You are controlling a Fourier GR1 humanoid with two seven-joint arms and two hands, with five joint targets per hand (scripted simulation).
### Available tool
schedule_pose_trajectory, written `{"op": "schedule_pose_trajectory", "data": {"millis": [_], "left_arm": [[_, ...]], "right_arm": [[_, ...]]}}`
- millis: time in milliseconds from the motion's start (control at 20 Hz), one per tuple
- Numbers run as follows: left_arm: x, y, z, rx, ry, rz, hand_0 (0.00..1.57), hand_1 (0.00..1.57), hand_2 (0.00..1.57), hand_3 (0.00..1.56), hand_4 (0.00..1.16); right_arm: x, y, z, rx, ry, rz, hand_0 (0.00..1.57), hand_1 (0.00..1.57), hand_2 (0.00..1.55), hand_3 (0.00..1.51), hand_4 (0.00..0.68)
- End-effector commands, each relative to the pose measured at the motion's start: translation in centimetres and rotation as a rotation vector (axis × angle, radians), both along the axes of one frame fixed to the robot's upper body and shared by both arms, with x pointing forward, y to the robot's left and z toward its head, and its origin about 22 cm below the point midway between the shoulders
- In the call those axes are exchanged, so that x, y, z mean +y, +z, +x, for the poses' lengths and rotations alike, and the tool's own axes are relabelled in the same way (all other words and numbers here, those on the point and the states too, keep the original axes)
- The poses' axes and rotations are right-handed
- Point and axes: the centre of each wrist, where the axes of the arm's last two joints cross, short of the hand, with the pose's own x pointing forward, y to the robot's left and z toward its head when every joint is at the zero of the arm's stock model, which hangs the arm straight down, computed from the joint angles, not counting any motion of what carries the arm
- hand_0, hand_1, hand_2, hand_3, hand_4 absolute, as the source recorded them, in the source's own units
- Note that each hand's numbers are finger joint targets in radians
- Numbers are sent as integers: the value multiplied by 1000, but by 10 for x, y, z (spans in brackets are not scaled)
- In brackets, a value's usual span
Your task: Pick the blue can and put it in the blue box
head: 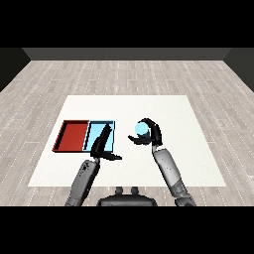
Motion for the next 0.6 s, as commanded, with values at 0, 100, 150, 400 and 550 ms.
{"op": "schedule_pose_trajectory", "data": {"millis": [0,100,150,400,550], "left_arm": [[-16,0,-11,50,-18,-22,0,0,0,0,0],[-32,-16,8,50,-22,14,0,0,0,0,0],[-40,-14,-6,51,-47,-1,0,0,0,0,0],[-32,-9,0,67,-40,-3,0,0,0,0,0],[-37,-22,-8,91,-34,-20,0,0,0,0,0]], "right_arm": [[-15,17,-2,-13,45,-16,1458,1458,1456,1397,612],[-5,-1,4,-11,39,10,1461,1461,1461,1400,609],[7,6,-5,3,43,-9,1460,1460,1460,1398,610],[9,6,11,-25,49,-19,1487,1487,1467,1400,609],[22,2,1,-23,78,-24,1486,1486,1467,1398,611]]}}
